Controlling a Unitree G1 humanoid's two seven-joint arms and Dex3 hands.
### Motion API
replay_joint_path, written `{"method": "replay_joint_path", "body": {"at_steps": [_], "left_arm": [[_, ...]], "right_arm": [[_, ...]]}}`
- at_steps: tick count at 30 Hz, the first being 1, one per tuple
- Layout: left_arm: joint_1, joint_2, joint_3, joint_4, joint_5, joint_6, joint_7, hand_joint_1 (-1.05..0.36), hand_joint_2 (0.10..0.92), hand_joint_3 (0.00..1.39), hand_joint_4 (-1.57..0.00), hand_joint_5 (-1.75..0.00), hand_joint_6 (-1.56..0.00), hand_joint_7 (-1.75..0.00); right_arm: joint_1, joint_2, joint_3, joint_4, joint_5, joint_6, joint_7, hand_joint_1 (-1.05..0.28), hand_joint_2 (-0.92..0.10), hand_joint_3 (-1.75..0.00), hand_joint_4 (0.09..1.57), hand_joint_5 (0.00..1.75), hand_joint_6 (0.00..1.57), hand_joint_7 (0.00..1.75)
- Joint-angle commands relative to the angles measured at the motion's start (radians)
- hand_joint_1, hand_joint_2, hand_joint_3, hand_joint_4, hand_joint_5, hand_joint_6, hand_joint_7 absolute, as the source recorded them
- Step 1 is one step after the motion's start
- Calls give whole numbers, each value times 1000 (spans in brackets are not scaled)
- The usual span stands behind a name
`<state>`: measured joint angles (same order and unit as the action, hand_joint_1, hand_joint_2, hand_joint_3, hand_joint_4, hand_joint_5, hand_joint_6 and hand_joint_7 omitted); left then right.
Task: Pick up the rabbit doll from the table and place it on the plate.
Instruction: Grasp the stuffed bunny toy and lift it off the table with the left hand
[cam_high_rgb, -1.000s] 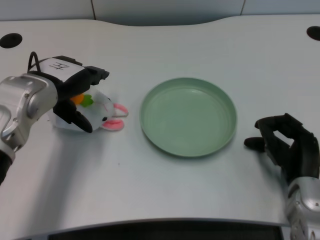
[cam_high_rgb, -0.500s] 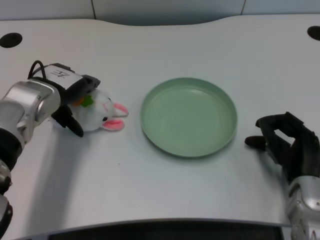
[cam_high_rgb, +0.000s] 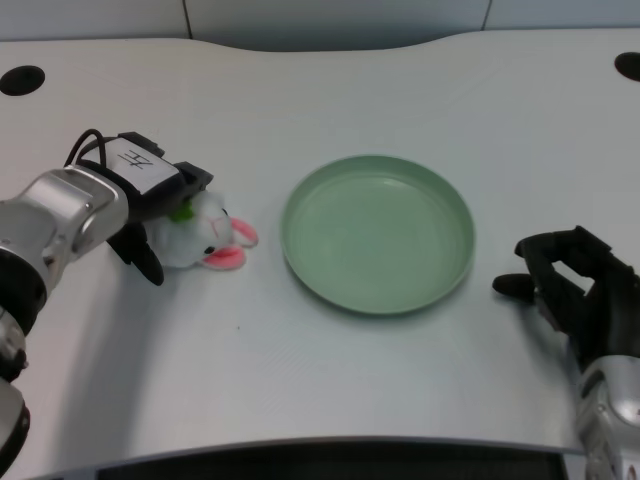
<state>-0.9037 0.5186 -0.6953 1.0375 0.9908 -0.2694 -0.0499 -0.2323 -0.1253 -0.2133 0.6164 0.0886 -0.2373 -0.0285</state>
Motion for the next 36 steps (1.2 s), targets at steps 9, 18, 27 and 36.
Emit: {"method": "replay_joint_path", "body": {"at_steps": [9, 18, 27, 36], "left_arm": [[-14, -43, -89, 123, 63, 5, 213, -842, 825, 3, -174, -114, -200, -36], [-39, -46, -137, 183, 100, 21, 306, -743, 800, 1, -322, -168, -352, -52], [-46, -42, -145, 211, 91, 16, 383, -703, 777, 0, -440, -207, -456, -56], [-27, -59, -110, 229, 41, -13, 460, -420, 809, 2, -559, -904, -723, -526]], "right_arm": [[20, 8, -9, -17, 14, 12, 2, -742, -921, -177, 856, 902, 783, 1233], [21, 10, -11, -10, 18, 1, 9, -748, -921, -167, 861, 909, 781, 1228], [22, 10, -14, -4, 16, -11, 11, -740, -921, -168, 845, 896, 776, 1223], [24, 19, -13, -21, 26, 6, 8, -746, -921, -158, 838, 897, 788, 1222]]}}
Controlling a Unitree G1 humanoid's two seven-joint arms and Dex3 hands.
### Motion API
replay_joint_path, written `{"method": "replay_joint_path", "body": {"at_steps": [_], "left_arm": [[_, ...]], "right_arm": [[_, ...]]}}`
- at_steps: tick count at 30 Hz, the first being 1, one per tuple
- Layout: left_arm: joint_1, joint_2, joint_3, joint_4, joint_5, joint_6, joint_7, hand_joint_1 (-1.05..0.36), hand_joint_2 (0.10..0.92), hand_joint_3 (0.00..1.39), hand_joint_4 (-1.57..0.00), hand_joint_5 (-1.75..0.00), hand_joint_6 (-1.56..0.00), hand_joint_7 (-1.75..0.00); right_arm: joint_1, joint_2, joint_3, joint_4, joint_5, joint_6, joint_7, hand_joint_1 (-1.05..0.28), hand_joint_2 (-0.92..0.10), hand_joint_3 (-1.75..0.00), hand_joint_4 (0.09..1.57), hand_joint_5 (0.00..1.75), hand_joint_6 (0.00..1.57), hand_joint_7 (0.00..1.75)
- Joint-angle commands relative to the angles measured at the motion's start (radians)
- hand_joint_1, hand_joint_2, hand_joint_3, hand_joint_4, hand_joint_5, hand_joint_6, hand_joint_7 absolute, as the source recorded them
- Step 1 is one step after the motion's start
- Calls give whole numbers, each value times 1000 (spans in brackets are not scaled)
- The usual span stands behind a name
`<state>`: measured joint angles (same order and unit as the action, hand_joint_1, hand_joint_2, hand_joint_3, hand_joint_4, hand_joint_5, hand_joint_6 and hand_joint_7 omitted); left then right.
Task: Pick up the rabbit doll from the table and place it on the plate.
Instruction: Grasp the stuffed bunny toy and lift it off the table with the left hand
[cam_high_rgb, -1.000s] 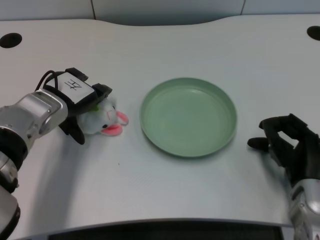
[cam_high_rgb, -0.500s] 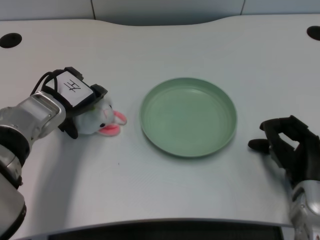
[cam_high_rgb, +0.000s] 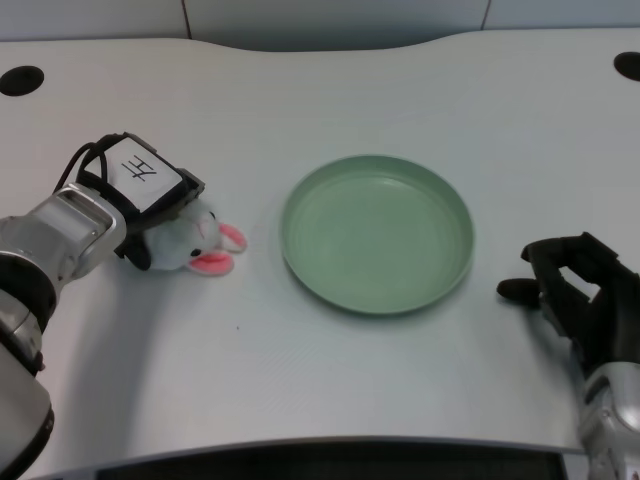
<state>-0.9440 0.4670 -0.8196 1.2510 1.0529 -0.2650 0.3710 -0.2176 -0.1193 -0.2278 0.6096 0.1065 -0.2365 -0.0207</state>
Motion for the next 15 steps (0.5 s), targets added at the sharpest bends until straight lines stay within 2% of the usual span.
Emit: {"method": "replay_joint_path", "body": {"at_steps": [1, 3, 5, 8, 9, 10, 11, 12, 13, 15], "left_arm": [[16, -9, 20, 21, -29, -23, 45, -368, 831, 3, -578, -1029, -687, -748], [17, -12, 27, 29, -42, -28, 42, -336, 848, 3, -619, -1156, -659, -922], [25, -12, 31, 34, -47, -35, 78, -300, 853, 2, -644, -1420, -662, -1100], [30, -13, 29, 44, -46, -33, 99, -282, 840, 1, -670, -1702, -667, -1237], [31, -14, 30, 48, -48, -33, 96, -286, 834, 1, -710, -1724, -698, -1164], [31, -14, 29, 50, -47, -29, 95, -298, 820, 2, -761, -1735, -769, -991], [32, -13, 24, 51, -42, -26, 102, -311, 804, 2, -814, -1742, -901, -695], [32, -13, 21, 51, -38, -24, 109, -313, 797, 1, -861, -1744, -989, -509], [32, -13, 19, 51, -36, -22, 114, -313, 793, 1, -892, -1745, -1050, -382], [29, -10, 22, 52, -42, -39, 107, -291, 805, 7, -909, -1746, -1094, -318]], "right_arm": [[11, 13, 2, -17, 8, 5, 0, -743, -921, -158, 834, 895, 786, 1223], [12, 12, 2, -15, 8, 1, 4, -747, -921, -158, 832, 895, 788, 1224], [13, 12, 2, -15, 7, 0, 4, -751, -921, -155, 830, 892, 785, 1222], [14, 11, 2, -19, 6, 7, 1, -753, -921, -152, 834, 891, 788, 1224], [15, 11, 3, -20, 4, 7, 0, -750, -921, -153, 839, 893, 788, 1224], [16, 9, 5, -20, 2, 7, 0, -747, -921, -156, 844, 896, 789, 1226], [16, 9, 5, -22, 1, 9, 0, -745, -921, -160, 847, 899, 790, 1228], [16, 8, 5, -22, 1, 10, 0, -745, -921, -162, 846, 900, 790, 1229], [16, 8, 5, -23, 2, 11, 0, -745, -921, -164, 845, 900, 790, 1231], [16, 9, 4, -23, 3, 9, 0, -746, -921, -165, 844, 900, 790, 1232]]}}
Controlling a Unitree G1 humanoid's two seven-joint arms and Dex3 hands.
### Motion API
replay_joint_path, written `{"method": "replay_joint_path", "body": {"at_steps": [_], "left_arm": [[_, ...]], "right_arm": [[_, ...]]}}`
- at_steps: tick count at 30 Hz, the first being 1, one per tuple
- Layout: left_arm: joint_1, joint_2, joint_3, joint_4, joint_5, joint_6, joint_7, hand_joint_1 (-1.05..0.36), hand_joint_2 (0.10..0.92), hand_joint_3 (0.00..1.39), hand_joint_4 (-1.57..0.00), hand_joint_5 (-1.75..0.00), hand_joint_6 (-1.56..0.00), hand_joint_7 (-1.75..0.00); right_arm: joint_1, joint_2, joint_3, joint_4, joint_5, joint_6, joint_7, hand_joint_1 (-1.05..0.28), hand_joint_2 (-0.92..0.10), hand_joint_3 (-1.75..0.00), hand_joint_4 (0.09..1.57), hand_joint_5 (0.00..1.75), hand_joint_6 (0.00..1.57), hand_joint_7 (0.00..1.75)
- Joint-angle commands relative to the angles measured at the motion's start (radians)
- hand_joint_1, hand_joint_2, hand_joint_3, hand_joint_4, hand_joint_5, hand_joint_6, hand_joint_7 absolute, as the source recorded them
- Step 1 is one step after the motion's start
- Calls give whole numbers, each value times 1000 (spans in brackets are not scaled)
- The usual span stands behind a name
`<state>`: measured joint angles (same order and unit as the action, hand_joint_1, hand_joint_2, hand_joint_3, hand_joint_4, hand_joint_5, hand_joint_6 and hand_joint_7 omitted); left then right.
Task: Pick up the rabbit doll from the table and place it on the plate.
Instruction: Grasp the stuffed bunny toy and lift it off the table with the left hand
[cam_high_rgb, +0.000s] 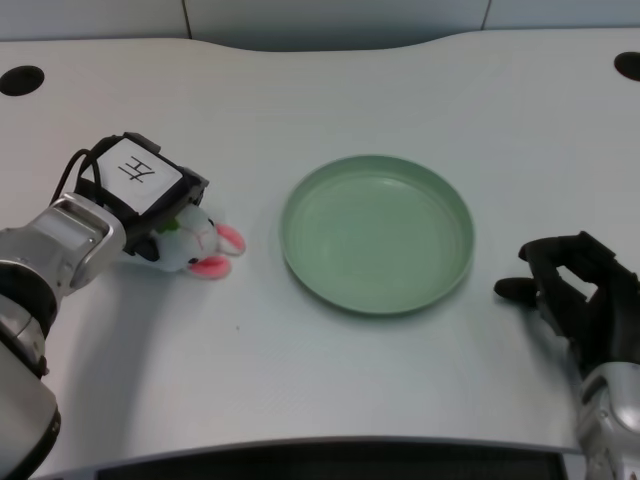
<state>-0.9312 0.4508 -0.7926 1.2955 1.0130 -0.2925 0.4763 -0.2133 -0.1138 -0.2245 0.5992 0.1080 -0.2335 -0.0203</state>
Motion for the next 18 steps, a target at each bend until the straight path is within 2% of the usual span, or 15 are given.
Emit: {"method": "replay_joint_path", "body": {"at_steps": [1, 3, 7, 8, 9, 11, 14, 16, 18], "left_arm": [[16, 7, -3, 7, -5, -18, 0, -272, 811, 9, -915, -1746, -1107, -305], [14, 7, 7, 7, -18, -36, -16, -247, 820, 11, -906, -1746, -1112, -296], [13, 10, 42, 2, -57, -68, -44, -202, 828, 11, -873, -1746, -1129, -317], [13, 12, 58, -3, -76, -76, -60, -195, 842, 10, -858, -1746, -1104, -378], [13, 14, 69, -6, -89, -82, -71, -190, 854, 6, -853, -1746, -1017, -605], [22, 22, 115, -18, -141, -113, -65, -165, 872, 5, -856, -1746, -817, -1084], [33, 29, 161, -33, -188, -139, -58, -146, 874, 6, -860, -1746, -734, -1283], [39, 35, 198, -47, -223, -156, -60, -141, 893, 9, -852, -1746, -615, -1575], [45, 39, 244, -65, -269, -175, -70, -88, 905, 12, -839, -1746, -619, -1710]], "right_arm": [[12, 3, 1, -12, 2, 5, 0, -750, -921, -164, 839, 897, 791, 1233], [9, 4, -1, -11, 4, 8, -1, -752, -921, -163, 837, 897, 790, 1234], [8, 5, -1, -6, 4, 1, 0, -744, -921, -157, 849, 906, 788, 1234], [10, 6, 0, -14, 3, 12, -4, -743, -921, -157, 852, 908, 788, 1233], [11, 7, 1, -20, 2, 19, -7, -743, -921, -157, 852, 909, 789, 1233], [12, 9, 2, -22, 2, 16, -8, -734, -921, -159, 852, 909, 788, 1231], [13, 9, 5, -23, -2, 14, -9, -730, -921, -162, 856, 911, 787, 1230], [14, 7, 6, -24, -4, 18, -10, -727, -921, -167, 851, 909, 783, 1230], [15, 8, 6, -28, -3, 24, -10, -728, -921, -171, 856, 913, 781, 1233]]}}
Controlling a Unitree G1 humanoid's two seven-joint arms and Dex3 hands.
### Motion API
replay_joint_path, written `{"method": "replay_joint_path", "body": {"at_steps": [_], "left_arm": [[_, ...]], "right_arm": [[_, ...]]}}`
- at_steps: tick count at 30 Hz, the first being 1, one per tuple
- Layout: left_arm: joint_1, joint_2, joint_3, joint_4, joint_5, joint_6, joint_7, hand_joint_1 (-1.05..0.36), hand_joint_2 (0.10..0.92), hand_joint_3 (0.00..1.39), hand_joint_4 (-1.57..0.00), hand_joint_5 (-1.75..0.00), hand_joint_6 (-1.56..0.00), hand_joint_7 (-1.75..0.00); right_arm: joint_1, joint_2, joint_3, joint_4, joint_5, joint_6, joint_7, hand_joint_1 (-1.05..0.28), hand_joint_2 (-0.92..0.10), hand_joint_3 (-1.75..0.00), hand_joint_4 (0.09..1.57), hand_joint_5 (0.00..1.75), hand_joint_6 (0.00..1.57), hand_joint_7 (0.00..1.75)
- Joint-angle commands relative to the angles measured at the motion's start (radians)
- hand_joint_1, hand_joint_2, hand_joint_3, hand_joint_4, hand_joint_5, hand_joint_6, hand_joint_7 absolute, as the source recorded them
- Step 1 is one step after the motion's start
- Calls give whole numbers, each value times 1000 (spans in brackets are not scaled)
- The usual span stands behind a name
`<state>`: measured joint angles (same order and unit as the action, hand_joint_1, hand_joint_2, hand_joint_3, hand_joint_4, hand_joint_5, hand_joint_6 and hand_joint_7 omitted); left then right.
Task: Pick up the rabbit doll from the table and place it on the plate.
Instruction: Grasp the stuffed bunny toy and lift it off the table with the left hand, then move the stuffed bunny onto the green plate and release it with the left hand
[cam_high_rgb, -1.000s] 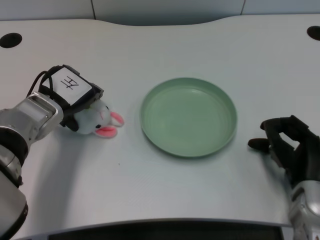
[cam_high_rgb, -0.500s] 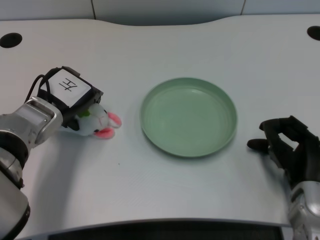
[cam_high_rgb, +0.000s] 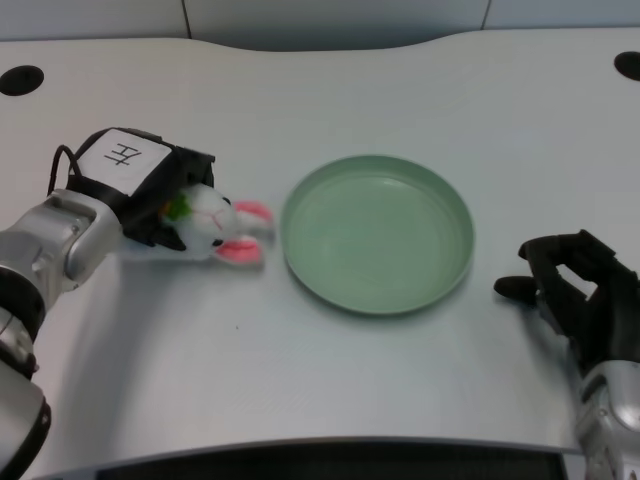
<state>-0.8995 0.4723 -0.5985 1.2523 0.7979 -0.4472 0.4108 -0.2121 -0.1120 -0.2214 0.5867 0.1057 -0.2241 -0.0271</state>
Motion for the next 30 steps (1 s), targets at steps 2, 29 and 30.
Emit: {"method": "replay_joint_path", "body": {"at_steps": [2, 29, 30], "left_arm": [[19, 22, 86, -40, -91, -44, -16, -65, 906, 12, -829, -1746, -625, -1739], [-47, -96, 170, -189, -149, -92, -153, -54, 848, 2, -871, -1746, -631, -1746], [-55, -104, 164, -182, -144, -90, -158, -66, 849, 3, -874, -1746, -640, -1746]], "right_arm": [[13, 5, 4, -17, -2, 16, -5, -730, -921, -173, 861, 916, 781, 1236], [-4, -6, 10, 30, -2, -18, 2, -745, -921, -176, 849, 896, 771, 1228], [-4, -5, 9, 30, 1, -17, 3, -740, -921, -174, 846, 894, 768, 1228]]}}
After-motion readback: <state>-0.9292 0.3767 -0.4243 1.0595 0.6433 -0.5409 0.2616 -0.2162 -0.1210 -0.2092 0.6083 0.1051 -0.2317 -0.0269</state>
